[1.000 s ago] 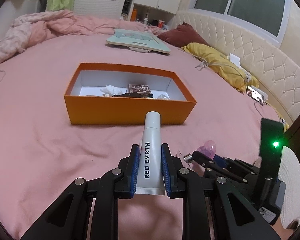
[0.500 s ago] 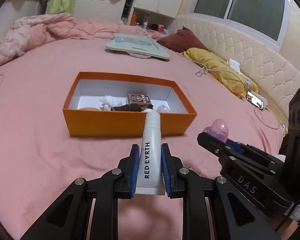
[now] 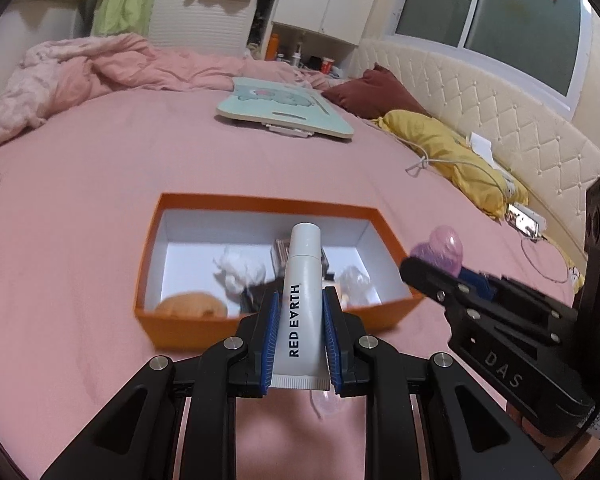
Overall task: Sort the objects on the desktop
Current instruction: 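Carry the tube over the box with left tool while right tool carries the pink heart over, then release the tube into the box with left tool while right tool releases the pink heart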
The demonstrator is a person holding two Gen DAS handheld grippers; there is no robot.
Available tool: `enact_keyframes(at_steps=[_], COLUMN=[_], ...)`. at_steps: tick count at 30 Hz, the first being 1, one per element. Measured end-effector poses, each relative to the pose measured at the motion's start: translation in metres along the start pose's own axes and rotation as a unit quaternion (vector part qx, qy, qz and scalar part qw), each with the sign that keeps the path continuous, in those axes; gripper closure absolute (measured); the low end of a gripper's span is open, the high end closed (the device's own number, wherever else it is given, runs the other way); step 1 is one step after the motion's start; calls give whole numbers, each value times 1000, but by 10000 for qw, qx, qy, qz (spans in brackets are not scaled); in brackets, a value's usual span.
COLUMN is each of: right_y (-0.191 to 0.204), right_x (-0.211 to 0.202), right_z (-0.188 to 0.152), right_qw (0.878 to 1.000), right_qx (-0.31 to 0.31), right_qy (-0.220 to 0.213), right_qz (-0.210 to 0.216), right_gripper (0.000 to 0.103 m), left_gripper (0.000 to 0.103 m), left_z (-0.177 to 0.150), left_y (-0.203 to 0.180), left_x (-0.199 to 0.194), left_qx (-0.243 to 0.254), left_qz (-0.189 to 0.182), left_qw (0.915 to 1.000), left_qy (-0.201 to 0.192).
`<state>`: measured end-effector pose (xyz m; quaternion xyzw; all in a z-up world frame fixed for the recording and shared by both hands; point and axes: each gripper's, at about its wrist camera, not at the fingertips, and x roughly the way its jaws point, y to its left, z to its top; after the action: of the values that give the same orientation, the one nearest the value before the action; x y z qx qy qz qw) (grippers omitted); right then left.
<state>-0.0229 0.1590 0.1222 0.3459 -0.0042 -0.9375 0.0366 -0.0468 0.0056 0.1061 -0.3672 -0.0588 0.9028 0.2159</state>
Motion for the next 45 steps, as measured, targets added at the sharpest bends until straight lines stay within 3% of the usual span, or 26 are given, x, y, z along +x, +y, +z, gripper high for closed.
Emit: enact_keyframes(at_steps=[6,22,45], right_y=[0,-8,-4], right_x=[20,43,45], right_z=[20,2,0], right_qw=[9997,9995,9996], right_qx=[-216,84,54], right_qy=[-97,272,279], right_qz=[-75,97,57], right_gripper=[82,81,81], left_gripper=[83,83,83], left_z=[15,4,1], left_y=[14,19,15], left_x=[19,29,30], left_qx=[-19,-61,-41], left_qz=[56,211,271], left_qw=[10000,9997,9995], left_qy=[6,120,163])
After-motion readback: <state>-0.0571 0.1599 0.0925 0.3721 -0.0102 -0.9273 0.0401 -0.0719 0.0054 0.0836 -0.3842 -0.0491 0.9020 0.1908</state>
